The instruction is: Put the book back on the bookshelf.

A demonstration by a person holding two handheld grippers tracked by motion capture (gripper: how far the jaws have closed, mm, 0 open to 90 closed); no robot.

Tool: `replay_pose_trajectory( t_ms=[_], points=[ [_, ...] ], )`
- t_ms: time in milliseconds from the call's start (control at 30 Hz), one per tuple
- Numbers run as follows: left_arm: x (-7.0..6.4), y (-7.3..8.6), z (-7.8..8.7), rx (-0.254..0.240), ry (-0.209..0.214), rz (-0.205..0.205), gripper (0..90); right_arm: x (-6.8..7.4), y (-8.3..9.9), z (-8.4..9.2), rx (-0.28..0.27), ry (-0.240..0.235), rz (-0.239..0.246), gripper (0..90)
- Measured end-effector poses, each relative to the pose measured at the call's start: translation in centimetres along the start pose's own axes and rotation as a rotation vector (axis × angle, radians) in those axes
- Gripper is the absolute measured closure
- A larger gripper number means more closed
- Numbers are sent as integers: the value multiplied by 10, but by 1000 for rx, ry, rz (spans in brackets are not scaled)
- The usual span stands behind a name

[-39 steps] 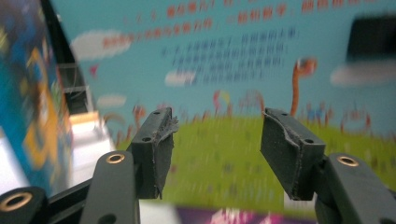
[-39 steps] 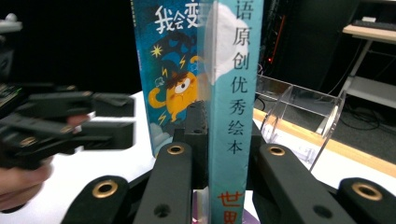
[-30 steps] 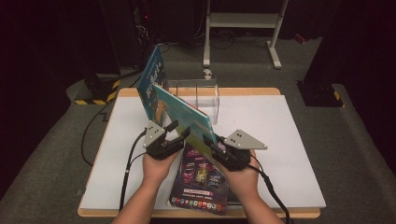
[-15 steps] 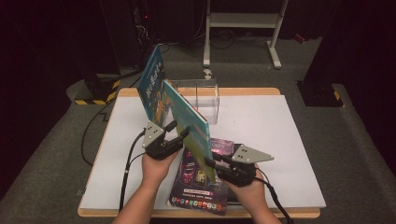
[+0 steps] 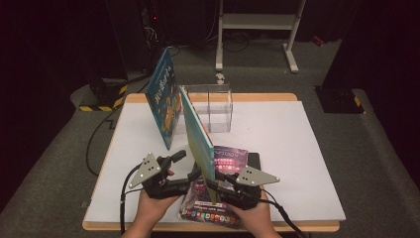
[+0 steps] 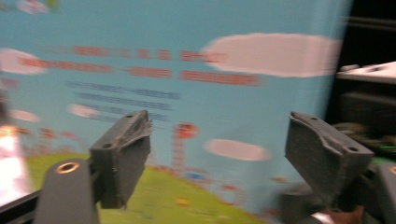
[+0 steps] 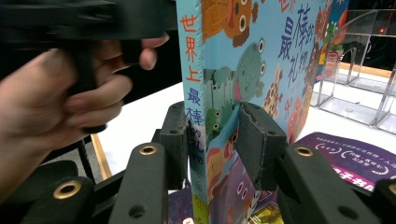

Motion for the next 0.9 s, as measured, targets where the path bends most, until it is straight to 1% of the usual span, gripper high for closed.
replay_pose_trajectory(
  t_ms=[67, 100, 133, 200, 267, 300, 367, 400, 433, 500, 600, 700, 733, 767, 800, 833, 900],
  points=[
    [-9, -4, -3, -6, 9, 14, 197, 1, 1, 0, -3, 2, -2, 635],
    [-13, -6, -7, 0, 4, 18, 188, 2, 1, -1, -4, 4, 0, 635],
    [-15, -7, -10, 5, -2, 15, 167, 3, 2, -1, -5, 7, 0, 633],
    [-19, -8, -15, 15, -21, 9, 163, 4, 3, -2, -1, 8, -2, 631],
    [-23, -6, -19, 31, -39, 14, 159, 7, 5, -3, 8, 6, 3, 624],
    [-24, -5, -21, 39, -55, 11, 155, 8, 6, -4, 15, 4, 12, 618],
    [-25, -1, -22, 54, -106, -5, 155, 14, 9, -8, 29, -11, 21, 604],
    [-26, 0, -22, 57, -119, -13, 155, 16, 11, -10, 36, -15, 30, 599],
    [-27, 2, -22, 57, -127, -15, 158, 18, 12, -11, 41, -18, 35, 595],
    [-27, 5, -21, 66, -129, -12, 180, 22, 14, -15, 47, -31, 42, 591],
    [-28, 8, -17, 65, -158, -30, 190, 26, 16, -18, 51, -39, 48, 588],
    [-29, 9, -11, 57, -167, -56, 231, 28, 16, -19, 64, -39, 60, 590],
    [-28, 10, -9, 51, -174, -67, 251, 29, 17, -19, 67, -46, 63, 602],
    [-28, 9, -4, 37, -187, -88, 273, 30, 17, -19, 70, -61, 65, 616],
    [-28, 10, -2, 34, -190, -93, 304, 32, 18, -17, 72, -75, 68, 598],
    [-27, 10, 0, 34, -188, -92, 316, 32, 18, -16, 71, -79, 77, 578],
    [-26, 10, 5, 31, -181, -85, 340, 35, 20, -11, 64, -113, 88, 546]
  ],
)
Point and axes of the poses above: each handheld gripper's, and its own axes: z roughly backward along the jaws, y roughly out of its underside, x roughly to its left, the point moved 6 cm from there along -z, roughly forward along the jaws, and after that the axes turned 8 degrees about x, right-handed, at the moved point
